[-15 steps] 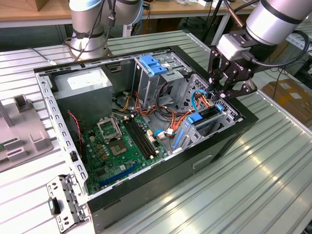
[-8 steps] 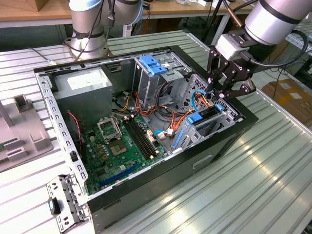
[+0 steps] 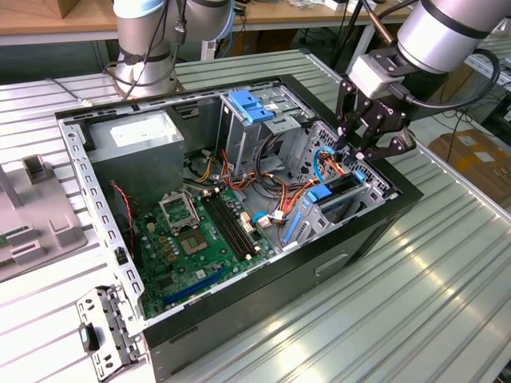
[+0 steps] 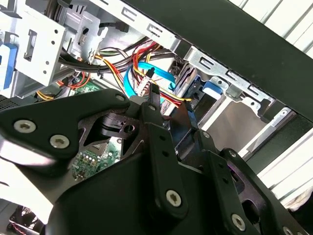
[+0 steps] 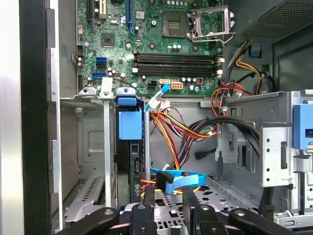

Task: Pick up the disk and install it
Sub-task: 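Insert the second disk wire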

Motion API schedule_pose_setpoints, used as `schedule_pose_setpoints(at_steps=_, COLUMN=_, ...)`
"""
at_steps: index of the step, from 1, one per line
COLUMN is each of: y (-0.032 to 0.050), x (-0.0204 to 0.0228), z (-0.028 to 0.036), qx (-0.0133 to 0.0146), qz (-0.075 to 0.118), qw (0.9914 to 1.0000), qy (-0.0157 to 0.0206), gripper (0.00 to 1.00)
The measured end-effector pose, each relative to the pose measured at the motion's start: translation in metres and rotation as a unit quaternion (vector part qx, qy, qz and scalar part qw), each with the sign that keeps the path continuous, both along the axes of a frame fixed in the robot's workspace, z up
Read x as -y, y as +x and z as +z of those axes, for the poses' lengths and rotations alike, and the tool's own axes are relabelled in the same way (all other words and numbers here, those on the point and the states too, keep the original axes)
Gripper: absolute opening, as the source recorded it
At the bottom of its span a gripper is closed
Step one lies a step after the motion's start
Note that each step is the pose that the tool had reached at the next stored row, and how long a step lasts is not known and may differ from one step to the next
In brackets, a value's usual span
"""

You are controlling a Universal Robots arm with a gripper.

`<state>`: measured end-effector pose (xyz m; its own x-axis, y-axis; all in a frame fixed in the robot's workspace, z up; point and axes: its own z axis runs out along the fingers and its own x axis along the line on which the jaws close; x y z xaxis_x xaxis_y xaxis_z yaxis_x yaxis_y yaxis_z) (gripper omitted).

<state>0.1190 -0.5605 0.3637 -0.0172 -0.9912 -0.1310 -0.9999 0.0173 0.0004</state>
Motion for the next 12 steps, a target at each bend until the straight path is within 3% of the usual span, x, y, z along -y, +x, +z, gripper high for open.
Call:
schedule_pose_setpoints(at_steps=5, y=-0.0001, x=-0.0001, z=0.0012, qx=0.0, qz=0.0, qw=1.0, qy=0.0, gripper=0.36)
schedule_pose_setpoints(at_steps=12, y=-0.0093, x=-0.0001, z=0.001, qx=0.0, qz=0.0, qw=1.0, qy=0.0, gripper=0.36)
